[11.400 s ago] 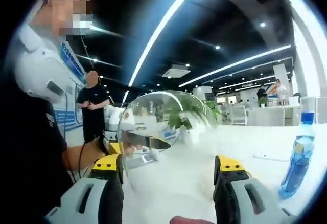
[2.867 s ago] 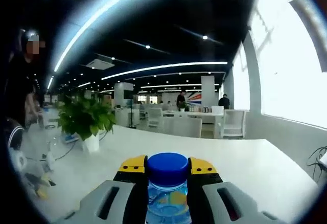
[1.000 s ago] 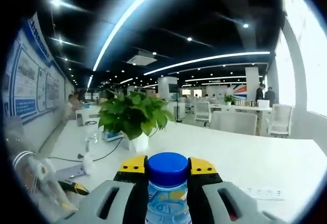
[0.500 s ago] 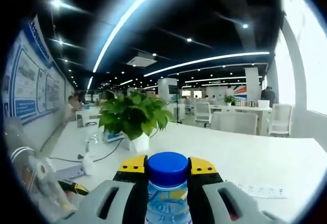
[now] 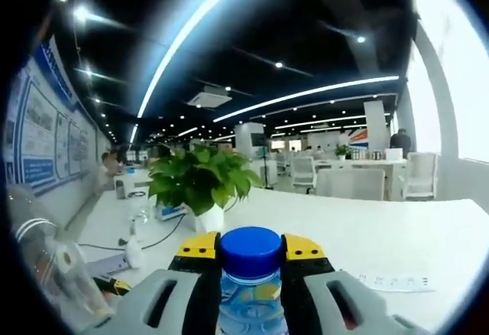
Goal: Open the cover put in the Mizone put the cover back on
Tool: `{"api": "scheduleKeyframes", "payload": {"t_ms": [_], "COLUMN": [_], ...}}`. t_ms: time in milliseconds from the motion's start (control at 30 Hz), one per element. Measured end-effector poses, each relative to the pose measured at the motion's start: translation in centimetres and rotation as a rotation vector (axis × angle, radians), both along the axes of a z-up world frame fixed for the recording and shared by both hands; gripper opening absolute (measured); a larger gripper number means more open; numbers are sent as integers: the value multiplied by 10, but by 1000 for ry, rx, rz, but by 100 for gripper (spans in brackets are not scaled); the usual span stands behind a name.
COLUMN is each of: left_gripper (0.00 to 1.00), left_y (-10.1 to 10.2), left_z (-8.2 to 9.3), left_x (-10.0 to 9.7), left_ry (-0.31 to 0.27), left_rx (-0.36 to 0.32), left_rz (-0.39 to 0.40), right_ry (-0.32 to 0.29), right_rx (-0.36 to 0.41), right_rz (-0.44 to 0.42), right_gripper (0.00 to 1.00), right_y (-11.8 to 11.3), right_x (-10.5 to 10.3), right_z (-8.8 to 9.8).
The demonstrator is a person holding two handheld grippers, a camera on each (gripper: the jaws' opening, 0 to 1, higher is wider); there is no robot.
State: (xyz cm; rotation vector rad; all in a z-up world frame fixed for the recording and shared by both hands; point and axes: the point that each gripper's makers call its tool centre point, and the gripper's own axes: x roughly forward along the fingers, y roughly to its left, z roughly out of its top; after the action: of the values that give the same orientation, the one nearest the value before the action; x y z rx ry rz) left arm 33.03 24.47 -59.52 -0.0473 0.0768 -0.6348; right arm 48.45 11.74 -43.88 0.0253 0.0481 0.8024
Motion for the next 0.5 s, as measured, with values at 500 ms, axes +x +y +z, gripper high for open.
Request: {"api": "scheduleKeyframes", "payload": {"t_ms": [500], "left_gripper": [35], "left_y": [-1], "left_z": [1], "left_x": [-1], "left_ry": [-30], "left_rx": [45], "left_rz": [14], "right_ry": [1], "right_rx": [16], "right_rz": [13], "right_gripper": [23], "right_y": [0], "right_x": [0], "right_z": [-1]}}
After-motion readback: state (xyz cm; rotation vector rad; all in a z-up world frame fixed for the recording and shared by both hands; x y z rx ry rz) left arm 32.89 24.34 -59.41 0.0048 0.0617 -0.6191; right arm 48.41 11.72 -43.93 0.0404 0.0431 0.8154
